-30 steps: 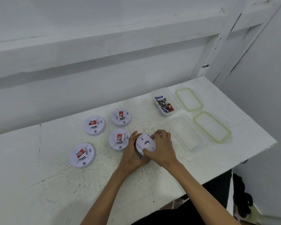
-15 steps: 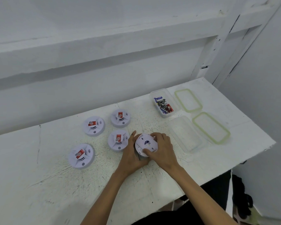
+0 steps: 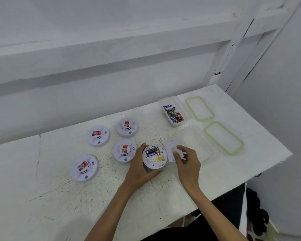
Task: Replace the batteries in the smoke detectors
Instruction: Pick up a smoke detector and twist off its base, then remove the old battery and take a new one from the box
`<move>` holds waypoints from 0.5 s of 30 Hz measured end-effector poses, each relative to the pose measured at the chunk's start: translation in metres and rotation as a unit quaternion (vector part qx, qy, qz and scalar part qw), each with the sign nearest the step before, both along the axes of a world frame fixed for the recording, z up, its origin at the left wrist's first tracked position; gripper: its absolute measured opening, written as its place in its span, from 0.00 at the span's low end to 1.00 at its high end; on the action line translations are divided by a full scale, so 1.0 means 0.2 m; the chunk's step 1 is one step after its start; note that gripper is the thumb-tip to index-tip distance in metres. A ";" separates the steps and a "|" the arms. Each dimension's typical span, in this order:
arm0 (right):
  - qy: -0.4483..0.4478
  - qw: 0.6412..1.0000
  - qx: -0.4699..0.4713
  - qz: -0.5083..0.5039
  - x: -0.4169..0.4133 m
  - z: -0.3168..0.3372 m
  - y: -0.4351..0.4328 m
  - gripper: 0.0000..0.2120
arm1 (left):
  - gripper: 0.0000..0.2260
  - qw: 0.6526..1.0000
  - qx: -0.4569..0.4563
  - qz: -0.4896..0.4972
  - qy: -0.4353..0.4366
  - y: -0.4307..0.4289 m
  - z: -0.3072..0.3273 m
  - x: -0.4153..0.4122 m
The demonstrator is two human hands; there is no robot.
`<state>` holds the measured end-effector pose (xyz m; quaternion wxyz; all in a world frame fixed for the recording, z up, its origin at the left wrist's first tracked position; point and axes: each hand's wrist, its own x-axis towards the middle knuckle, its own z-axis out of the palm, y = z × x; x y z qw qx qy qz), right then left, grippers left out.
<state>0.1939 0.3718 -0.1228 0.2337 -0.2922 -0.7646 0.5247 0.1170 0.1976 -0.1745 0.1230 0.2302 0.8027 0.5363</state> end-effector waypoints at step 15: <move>-0.177 0.934 0.294 0.099 0.04 -0.14 0.00 0.19 | 0.44 1.000 -0.018 -0.016 0.015 0.00 -0.08 -0.02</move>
